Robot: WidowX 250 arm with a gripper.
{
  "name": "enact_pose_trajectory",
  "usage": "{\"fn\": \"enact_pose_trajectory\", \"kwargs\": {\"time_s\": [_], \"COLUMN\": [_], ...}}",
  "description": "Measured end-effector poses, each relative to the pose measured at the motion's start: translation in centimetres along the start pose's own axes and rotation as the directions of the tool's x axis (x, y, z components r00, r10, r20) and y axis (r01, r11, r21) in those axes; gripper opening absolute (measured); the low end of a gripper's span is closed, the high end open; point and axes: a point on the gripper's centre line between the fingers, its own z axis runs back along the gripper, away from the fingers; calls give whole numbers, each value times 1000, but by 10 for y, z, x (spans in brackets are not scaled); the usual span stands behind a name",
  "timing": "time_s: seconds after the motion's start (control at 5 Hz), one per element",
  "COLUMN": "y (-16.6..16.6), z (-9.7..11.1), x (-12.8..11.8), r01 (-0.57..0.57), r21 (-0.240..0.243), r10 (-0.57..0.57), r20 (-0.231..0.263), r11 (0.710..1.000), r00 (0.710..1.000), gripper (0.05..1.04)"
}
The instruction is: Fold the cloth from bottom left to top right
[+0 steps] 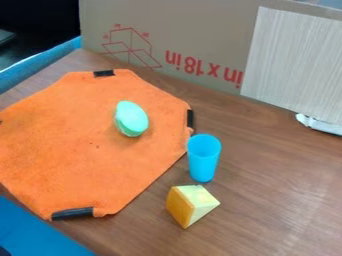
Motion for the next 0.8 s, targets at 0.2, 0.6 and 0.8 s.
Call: {"fn": "enact_pose_trajectory", "kwargs": {"time_s": [0.2, 0.6, 0.8], "y": [-1, -8, -12], "z": [-11, -17, -20], "x": [-3, -6, -11], "r01": [-11, -79, -91], "r21": [0, -13, -28], "r10": [11, 79, 91], "r20": [8, 25, 22], "r11": [1000, 997, 995], "r00": [1000, 997, 996], "gripper": [1001, 701, 381]}}
